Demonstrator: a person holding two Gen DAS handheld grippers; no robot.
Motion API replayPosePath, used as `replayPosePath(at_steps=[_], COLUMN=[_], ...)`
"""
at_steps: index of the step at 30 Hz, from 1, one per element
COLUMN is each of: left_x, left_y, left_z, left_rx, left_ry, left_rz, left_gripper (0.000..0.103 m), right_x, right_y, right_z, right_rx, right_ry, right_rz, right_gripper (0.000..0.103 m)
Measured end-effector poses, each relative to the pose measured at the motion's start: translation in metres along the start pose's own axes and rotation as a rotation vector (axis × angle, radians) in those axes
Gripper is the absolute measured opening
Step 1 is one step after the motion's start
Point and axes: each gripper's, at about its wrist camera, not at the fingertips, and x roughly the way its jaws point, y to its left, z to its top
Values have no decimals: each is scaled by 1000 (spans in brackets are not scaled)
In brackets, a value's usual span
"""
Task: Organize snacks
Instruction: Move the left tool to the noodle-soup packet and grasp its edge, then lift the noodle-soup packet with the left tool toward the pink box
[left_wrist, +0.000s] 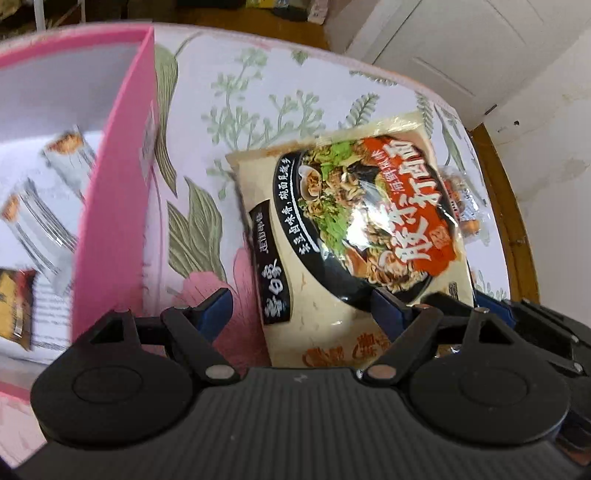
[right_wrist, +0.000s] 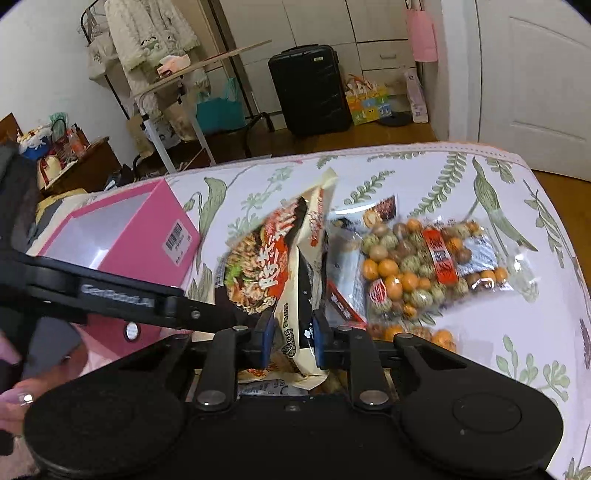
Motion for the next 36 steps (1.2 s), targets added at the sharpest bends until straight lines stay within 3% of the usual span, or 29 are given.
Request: replayPosePath(at_steps=[4,7,9,13,16,18,20,24,28,33,36], left_x=[11,13,14,18,19,19,19,20,16,7,-1], left_y=[9,8,15,24,20,20,23,23,11,1,-2], left_z=[-4,-5,-4,-2,-2,-2,-1,2,1,-1,-4], left_rx=[-69,-49,-80,-143,-116,-101,-94,-86,-27,23,53], left_ry=[30,14,13,17,7,10,26,51,49,61,53], left_rz=[-91,-94,-113,-141,-134,-139,-153,-165,-134,-126,-108], left_gripper=[81,82,82,82,83,83,83,83,81,81,82], right_x=[6,8,11,13,21,25,26,35,52,42,33], right_y=[-7,-13,-13,-10,-5,4,10,22,33,45,49], right_z=[-3,-2,-1,-4,-4,-5,-4,1,4,-1,-5], right_rx=[-4,-7,-52,-169,-213,-269,-300,-347,-358,-330,-300], right_ry=[28,42,80,101,158,148,119,85,105,70,44], right_rz=[17,50,96,125,102,56,52,65,51,34,27], right_gripper=[25,29,35,37,57,75,76,90,99,98,89])
